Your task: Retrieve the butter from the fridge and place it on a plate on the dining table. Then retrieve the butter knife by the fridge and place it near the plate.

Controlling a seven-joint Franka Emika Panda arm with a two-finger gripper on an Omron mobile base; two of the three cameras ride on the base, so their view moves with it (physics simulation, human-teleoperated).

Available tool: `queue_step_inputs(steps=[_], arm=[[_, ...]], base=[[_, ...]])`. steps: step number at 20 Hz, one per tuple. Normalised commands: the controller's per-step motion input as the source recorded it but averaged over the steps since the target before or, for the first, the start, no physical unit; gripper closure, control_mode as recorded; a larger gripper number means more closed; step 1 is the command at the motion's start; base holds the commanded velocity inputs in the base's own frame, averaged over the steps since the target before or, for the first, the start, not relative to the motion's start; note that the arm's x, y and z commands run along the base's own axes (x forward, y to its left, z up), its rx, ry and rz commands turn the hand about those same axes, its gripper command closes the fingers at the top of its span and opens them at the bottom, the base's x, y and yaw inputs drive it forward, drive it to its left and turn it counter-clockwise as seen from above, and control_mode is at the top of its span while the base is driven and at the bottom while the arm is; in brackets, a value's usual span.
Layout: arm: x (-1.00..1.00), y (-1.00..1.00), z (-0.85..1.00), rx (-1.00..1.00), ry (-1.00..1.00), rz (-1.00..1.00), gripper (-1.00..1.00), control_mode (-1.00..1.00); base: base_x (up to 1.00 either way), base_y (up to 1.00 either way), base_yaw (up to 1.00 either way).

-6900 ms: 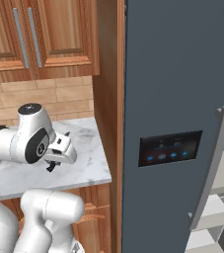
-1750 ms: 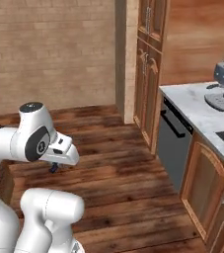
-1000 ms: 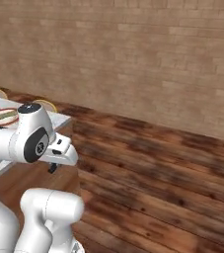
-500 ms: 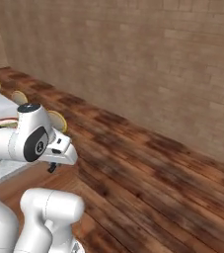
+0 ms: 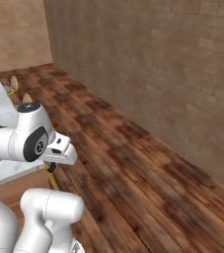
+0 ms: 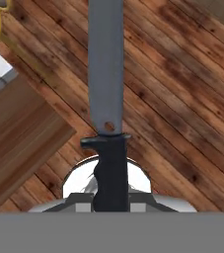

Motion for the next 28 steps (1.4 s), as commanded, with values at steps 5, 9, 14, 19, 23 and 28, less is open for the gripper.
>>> queue_step_inputs(steps=[5,9,14,19,23,28], arm=[[0.0,0.0,0.0,0.0,0.0,0.0,1.0,1.0],[0.0,0.0,0.0,0.0,0.0,0.0,1.0,1.0],[0.0,0.0,0.0,0.0,0.0,0.0,1.0,1.0],[0.0,0.0,0.0,0.0,0.0,0.0,1.0,1.0],[0.0,0.0,0.0,0.0,0.0,0.0,1.0,1.0],[0.0,0.0,0.0,0.0,0.0,0.0,1.0,1.0]], base=[[0.88,-0.82,0.56],[0.82,-0.67,0.64],[0.8,-0.66,0.65],[0.69,-0.56,0.71],[0.69,-0.44,0.76],[0.59,-0.45,0.77]])
